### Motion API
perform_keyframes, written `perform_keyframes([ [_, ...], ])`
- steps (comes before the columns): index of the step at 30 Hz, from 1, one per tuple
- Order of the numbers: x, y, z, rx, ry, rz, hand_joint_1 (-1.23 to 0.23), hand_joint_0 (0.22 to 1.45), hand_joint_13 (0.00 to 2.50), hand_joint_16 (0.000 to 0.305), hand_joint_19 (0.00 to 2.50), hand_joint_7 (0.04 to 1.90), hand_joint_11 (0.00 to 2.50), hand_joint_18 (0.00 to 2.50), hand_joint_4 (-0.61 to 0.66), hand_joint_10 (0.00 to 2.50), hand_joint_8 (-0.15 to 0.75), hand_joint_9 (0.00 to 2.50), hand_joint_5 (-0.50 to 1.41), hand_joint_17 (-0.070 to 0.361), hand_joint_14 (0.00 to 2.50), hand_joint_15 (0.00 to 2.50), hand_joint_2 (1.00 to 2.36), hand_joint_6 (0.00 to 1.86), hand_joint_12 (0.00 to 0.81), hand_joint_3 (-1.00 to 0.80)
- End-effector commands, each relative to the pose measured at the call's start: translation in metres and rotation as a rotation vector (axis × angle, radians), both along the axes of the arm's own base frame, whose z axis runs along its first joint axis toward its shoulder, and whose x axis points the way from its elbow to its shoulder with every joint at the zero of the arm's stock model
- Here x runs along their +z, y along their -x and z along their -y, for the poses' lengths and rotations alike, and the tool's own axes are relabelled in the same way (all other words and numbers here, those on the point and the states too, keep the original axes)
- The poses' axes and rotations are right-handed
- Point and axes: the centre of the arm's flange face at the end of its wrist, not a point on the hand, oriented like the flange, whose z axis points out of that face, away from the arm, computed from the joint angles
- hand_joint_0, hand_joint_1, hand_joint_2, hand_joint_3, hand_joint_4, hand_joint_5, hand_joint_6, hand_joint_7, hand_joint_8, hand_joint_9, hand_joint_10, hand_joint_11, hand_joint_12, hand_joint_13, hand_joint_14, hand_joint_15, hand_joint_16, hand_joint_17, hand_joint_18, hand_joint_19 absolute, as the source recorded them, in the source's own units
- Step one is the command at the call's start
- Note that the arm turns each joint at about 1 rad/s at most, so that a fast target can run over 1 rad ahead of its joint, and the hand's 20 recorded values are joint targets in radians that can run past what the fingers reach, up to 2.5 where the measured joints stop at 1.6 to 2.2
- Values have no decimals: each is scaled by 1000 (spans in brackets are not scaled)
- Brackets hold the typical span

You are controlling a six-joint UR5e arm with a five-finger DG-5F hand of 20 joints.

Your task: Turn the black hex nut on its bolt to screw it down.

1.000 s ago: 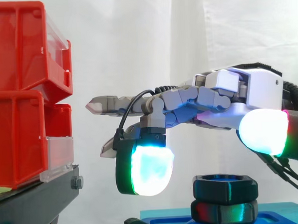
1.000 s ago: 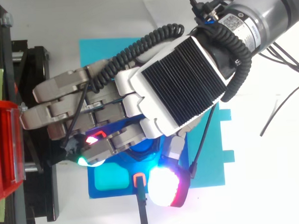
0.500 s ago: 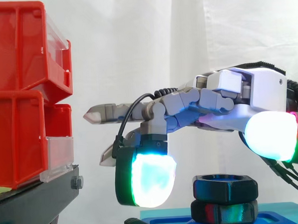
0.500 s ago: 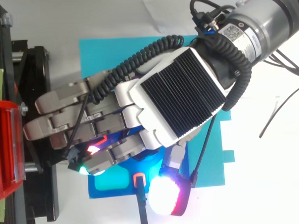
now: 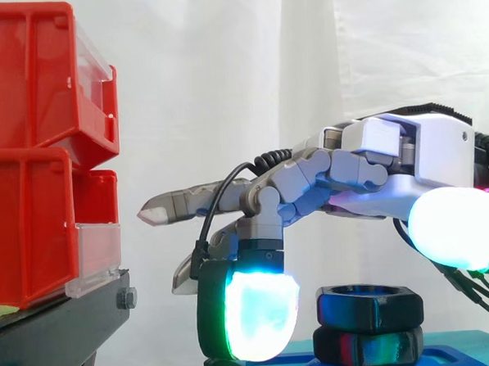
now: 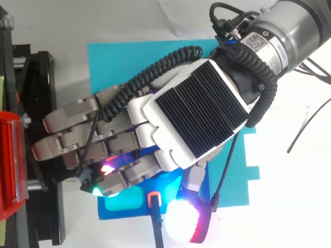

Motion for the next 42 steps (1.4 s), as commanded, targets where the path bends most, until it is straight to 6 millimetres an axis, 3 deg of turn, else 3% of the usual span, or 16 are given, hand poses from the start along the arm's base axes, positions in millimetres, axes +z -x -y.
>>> perform_keyframes([
  [1, 0, 0, -2, 3, -1, -2, -179, 458, 274, 59, 168, 902, 282, 147, 282, 6, 341, 672, -135, 132, 0, 45, 1000, 787, 378, -500],
  [42, -1, 8, 12, 0, -1, -51, -180, 465, 277, 57, 170, 965, 276, 154, 306, 6, 345, 707, -115, 129, 0, 47, 1000, 798, 375, -500],
])
